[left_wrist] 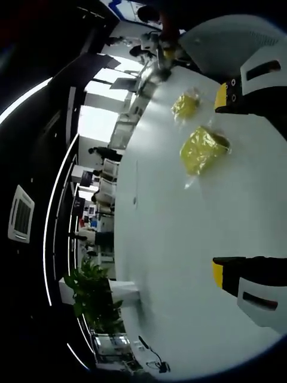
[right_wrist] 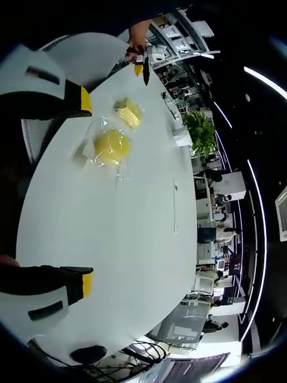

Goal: Compare the silicone blocks by pressing each to a similar depth, holding the contact briefly, and releasing to observe deformation and rebound differences across the visible hardness samples.

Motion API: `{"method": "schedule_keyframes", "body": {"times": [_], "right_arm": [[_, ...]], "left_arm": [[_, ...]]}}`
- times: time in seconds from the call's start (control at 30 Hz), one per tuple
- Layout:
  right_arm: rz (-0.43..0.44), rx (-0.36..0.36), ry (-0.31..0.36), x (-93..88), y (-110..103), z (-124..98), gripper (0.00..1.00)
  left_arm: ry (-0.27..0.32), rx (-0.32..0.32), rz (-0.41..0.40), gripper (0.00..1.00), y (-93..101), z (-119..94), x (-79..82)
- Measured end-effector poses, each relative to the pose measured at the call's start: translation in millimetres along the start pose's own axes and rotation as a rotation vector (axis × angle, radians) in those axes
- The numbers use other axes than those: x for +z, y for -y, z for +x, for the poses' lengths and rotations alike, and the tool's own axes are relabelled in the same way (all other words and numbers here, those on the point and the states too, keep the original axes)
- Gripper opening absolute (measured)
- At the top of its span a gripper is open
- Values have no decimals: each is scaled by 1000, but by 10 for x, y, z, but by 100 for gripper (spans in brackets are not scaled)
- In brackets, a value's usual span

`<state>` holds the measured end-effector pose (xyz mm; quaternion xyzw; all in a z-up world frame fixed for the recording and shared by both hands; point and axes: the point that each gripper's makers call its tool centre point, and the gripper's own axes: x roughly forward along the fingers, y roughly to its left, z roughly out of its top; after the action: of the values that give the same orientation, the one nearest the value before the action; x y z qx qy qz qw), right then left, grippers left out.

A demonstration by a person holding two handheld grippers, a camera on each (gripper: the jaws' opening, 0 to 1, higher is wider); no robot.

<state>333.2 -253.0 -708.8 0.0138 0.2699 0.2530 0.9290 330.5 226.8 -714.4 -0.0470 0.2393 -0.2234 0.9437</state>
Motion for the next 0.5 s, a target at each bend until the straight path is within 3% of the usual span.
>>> {"method": "schedule_keyframes", "body": {"times": [0.23, 0.5], "right_arm": [[-22, 2, -29, -75, -9, 26, 97], [-35, 23, -35, -4, -95, 35, 97]], "left_arm": [[-2, -5, -8, 100, 12, 2, 20], [-7, -4, -26, 100, 40, -27, 30]]}}
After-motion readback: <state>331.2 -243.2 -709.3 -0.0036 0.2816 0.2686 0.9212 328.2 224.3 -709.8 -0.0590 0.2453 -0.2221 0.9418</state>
